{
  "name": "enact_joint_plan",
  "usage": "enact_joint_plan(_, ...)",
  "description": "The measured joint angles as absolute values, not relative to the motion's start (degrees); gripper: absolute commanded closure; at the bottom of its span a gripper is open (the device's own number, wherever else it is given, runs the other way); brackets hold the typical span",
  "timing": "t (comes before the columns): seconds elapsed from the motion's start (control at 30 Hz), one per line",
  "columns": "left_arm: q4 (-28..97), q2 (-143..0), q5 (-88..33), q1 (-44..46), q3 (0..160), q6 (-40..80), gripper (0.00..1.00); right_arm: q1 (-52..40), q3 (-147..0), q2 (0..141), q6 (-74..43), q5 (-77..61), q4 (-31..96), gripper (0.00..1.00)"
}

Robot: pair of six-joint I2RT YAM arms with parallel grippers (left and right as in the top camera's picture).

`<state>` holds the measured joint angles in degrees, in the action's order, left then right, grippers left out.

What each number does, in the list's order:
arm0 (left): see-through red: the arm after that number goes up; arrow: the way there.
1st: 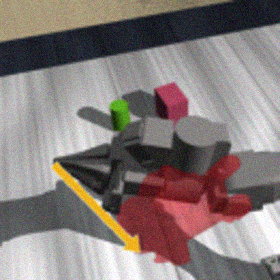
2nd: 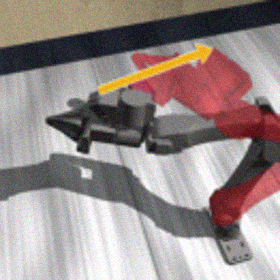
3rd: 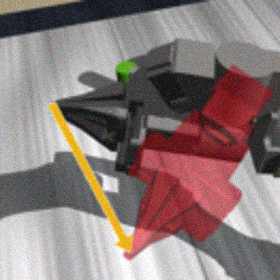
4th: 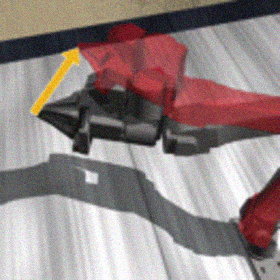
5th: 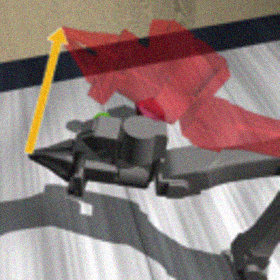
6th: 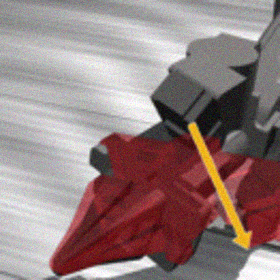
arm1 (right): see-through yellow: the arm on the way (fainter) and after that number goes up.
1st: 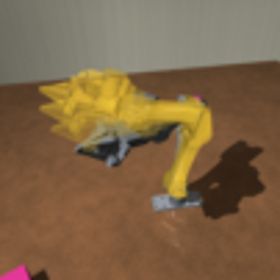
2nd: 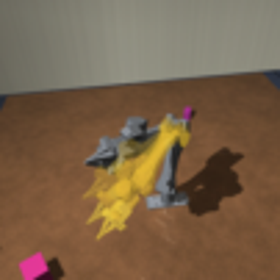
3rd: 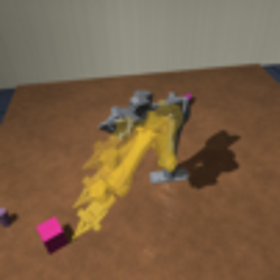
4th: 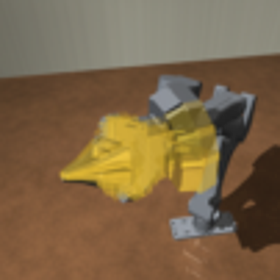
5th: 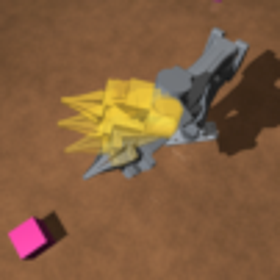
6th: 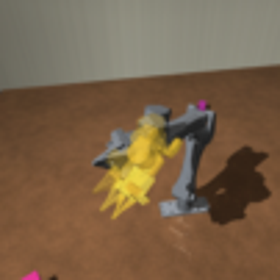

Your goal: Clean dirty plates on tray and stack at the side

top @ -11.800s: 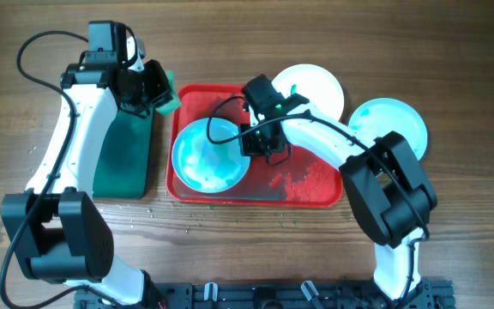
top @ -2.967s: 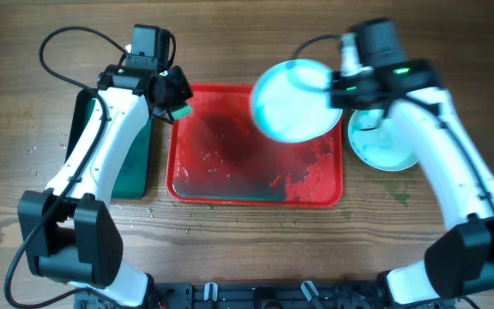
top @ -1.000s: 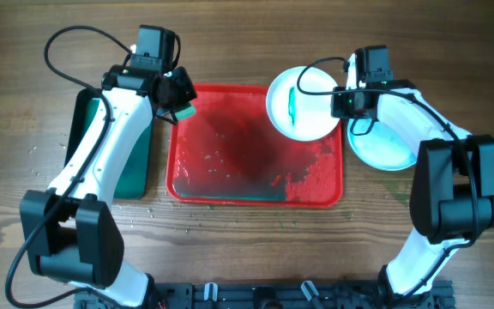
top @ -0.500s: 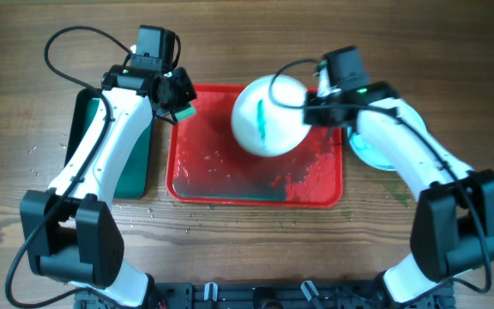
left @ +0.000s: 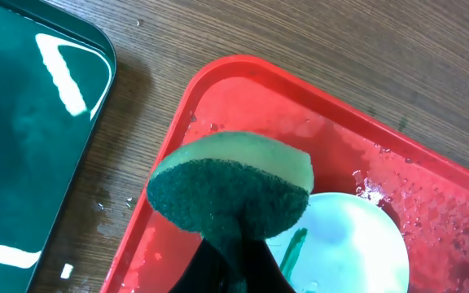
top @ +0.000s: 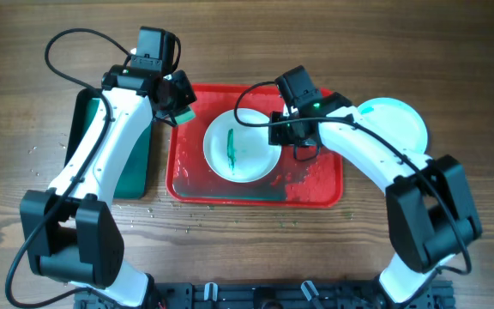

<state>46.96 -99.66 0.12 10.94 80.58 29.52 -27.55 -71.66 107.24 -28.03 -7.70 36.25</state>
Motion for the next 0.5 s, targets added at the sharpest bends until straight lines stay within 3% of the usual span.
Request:
enact_joint_plan(0.1,46.92,-99.66,0.12,10.94,80.58,29.52,0.96,-27.44,-73.63,111.22,-25.36,-8.32,38.06,0.57)
enact_joint_plan(0.37,47.07,-99.66,0.03,10.94,80.58,29.50,0.96,-27.42,-79.79,118.30,-21.98,-10.07,38.02,0.95)
enact_joint_plan(0.5,47.29,-99.66,-2.42,11.14,79.55,29.56,0.96,-27.33,-79.99,118.48,-21.30,-11.29,38.00,0.96)
